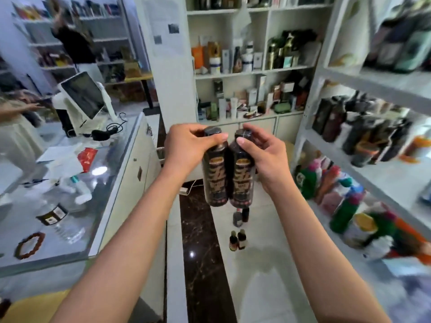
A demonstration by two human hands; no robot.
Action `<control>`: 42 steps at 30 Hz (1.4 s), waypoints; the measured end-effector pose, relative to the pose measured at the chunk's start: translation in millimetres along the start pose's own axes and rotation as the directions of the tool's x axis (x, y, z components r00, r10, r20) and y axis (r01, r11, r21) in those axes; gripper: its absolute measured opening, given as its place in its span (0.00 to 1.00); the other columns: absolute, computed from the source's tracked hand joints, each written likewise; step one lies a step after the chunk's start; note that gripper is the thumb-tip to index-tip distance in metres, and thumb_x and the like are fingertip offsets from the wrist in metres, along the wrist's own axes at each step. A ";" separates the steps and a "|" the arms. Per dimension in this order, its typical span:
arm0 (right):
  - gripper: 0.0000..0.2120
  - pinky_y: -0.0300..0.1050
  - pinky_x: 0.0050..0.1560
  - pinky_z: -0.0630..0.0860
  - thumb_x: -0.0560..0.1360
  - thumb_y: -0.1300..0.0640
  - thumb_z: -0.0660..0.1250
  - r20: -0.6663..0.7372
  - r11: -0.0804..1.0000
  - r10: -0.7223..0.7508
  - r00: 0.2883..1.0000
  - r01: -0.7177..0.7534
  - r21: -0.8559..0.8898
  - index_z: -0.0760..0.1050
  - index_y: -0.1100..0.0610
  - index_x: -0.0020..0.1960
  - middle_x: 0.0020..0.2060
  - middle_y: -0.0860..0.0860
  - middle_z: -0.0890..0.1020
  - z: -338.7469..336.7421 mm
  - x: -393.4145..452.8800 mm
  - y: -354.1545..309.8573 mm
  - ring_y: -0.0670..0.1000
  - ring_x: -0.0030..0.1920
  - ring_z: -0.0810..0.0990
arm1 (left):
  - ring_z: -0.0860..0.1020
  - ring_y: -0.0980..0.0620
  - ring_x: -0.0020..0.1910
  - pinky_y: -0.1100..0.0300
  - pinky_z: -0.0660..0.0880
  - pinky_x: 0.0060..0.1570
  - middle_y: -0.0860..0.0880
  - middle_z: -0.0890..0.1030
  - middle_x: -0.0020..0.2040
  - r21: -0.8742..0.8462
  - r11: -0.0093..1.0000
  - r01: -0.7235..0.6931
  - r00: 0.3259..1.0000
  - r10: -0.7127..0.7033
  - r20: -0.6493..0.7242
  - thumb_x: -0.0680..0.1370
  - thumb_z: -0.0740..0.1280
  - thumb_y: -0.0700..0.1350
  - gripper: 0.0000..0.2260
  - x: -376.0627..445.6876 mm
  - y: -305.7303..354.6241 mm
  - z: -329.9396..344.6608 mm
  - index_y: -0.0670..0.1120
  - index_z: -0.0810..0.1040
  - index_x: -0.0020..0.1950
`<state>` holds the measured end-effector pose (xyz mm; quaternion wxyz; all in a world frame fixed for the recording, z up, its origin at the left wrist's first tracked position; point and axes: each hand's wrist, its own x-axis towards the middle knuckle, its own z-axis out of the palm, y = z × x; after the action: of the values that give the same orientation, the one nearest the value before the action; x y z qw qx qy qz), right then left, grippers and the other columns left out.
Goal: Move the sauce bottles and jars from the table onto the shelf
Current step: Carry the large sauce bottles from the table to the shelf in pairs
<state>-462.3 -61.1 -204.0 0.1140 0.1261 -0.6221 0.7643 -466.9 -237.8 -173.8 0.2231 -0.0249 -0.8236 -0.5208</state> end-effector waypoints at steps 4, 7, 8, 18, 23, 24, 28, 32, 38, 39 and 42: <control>0.18 0.47 0.55 0.79 0.74 0.64 0.72 -0.078 0.998 -0.058 0.995 0.055 -0.039 0.78 0.61 0.64 0.51 0.55 0.85 -52.6 16.2 -24.5 0.51 0.51 0.84 | 0.84 0.57 0.39 0.48 0.82 0.42 0.56 0.85 0.38 -0.049 0.996 -0.075 0.996 0.077 0.047 0.61 0.79 0.61 0.17 14.3 38.1 51.9 0.53 0.87 0.43; 0.18 0.50 0.56 0.80 0.74 0.63 0.72 -0.122 0.994 -0.096 0.988 0.089 -0.064 0.78 0.59 0.63 0.52 0.57 0.85 -87.4 25.0 -41.0 0.56 0.54 0.84 | 0.85 0.54 0.39 0.45 0.82 0.42 0.54 0.86 0.38 -0.106 0.989 -0.100 0.991 0.109 0.083 0.61 0.79 0.62 0.19 27.3 60.6 86.4 0.52 0.87 0.44; 0.18 0.49 0.55 0.81 0.74 0.63 0.72 -0.139 0.994 -0.105 0.985 0.097 -0.059 0.78 0.60 0.63 0.52 0.57 0.85 -96.3 27.6 -44.1 0.56 0.53 0.84 | 0.85 0.53 0.39 0.44 0.82 0.42 0.54 0.86 0.38 -0.119 0.987 -0.109 0.988 0.121 0.092 0.61 0.79 0.62 0.18 30.3 67.1 95.6 0.52 0.87 0.44; 0.16 0.53 0.56 0.81 0.74 0.61 0.73 -0.315 0.985 -0.135 0.939 0.091 -0.149 0.79 0.56 0.62 0.50 0.54 0.86 -193.3 70.7 -42.6 0.53 0.52 0.85 | 0.84 0.54 0.38 0.45 0.82 0.41 0.54 0.86 0.38 -0.196 0.970 -0.145 0.964 0.183 0.195 0.62 0.78 0.61 0.18 71.7 88.9 218.7 0.50 0.87 0.44; 0.18 0.52 0.56 0.81 0.74 0.61 0.73 -0.380 0.983 -0.134 0.915 0.073 -0.171 0.78 0.58 0.64 0.49 0.52 0.86 -238.2 117.3 -42.1 0.52 0.51 0.85 | 0.85 0.54 0.39 0.45 0.82 0.43 0.55 0.86 0.38 -0.262 0.951 -0.163 0.948 0.224 0.224 0.61 0.77 0.64 0.20 119.1 96.6 284.3 0.52 0.86 0.44; 0.18 0.53 0.57 0.81 0.75 0.61 0.72 -0.386 0.981 -0.137 0.912 0.072 -0.178 0.78 0.58 0.64 0.50 0.53 0.86 -248.5 131.8 -45.6 0.52 0.52 0.85 | 0.84 0.55 0.38 0.45 0.82 0.42 0.56 0.85 0.38 -0.268 0.948 -0.172 0.949 0.232 0.212 0.62 0.77 0.64 0.18 131.2 101.2 298.6 0.53 0.86 0.43; 0.13 0.54 0.56 0.81 0.75 0.60 0.72 -0.374 0.966 -0.173 0.911 0.083 -0.245 0.80 0.53 0.59 0.48 0.52 0.86 -286.8 193.5 -62.9 0.54 0.50 0.85 | 0.84 0.56 0.37 0.46 0.82 0.42 0.56 0.85 0.36 -0.325 0.931 -0.165 0.956 0.232 0.181 0.62 0.77 0.64 0.18 181.9 124.5 348.7 0.53 0.86 0.42; 0.18 0.51 0.55 0.81 0.75 0.59 0.72 -0.390 0.933 -0.264 0.882 0.131 -0.335 0.78 0.57 0.64 0.50 0.53 0.85 -321.9 256.0 -82.9 0.52 0.51 0.85 | 0.84 0.55 0.37 0.46 0.82 0.43 0.55 0.85 0.37 -0.397 0.903 -0.161 0.954 0.245 0.170 0.61 0.77 0.64 0.19 239.8 156.3 401.6 0.51 0.85 0.42; 0.14 0.50 0.54 0.81 0.74 0.61 0.73 -0.431 0.909 -0.363 0.826 0.212 -0.358 0.80 0.55 0.59 0.48 0.53 0.86 -371.9 328.9 -109.0 0.52 0.50 0.85 | 0.85 0.52 0.40 0.45 0.82 0.47 0.54 0.86 0.38 -0.522 0.845 -0.117 0.950 0.248 0.190 0.59 0.78 0.64 0.21 299.3 198.3 469.6 0.51 0.86 0.42; 0.13 0.50 0.55 0.81 0.74 0.61 0.73 -0.439 0.907 -0.372 0.818 0.220 -0.358 0.80 0.53 0.57 0.47 0.52 0.86 -381.6 341.4 -112.3 0.52 0.49 0.85 | 0.85 0.52 0.39 0.45 0.82 0.47 0.53 0.86 0.38 -0.531 0.840 -0.111 0.949 0.248 0.193 0.58 0.78 0.64 0.21 308.3 206.7 480.7 0.51 0.86 0.42; 0.15 0.51 0.54 0.81 0.73 0.62 0.73 -0.481 0.903 -0.392 0.784 0.229 -0.363 0.80 0.57 0.60 0.48 0.53 0.86 -409.5 375.0 -119.3 0.53 0.49 0.85 | 0.85 0.52 0.39 0.44 0.82 0.46 0.54 0.85 0.37 -0.545 0.829 -0.124 0.948 0.262 0.183 0.59 0.77 0.63 0.17 333.3 228.0 516.2 0.53 0.85 0.39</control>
<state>-796.9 370.5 -48.1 0.4281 -0.0117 -0.6373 0.6407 -880.6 251.1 -34.4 0.1539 -0.2340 -0.6638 -0.6935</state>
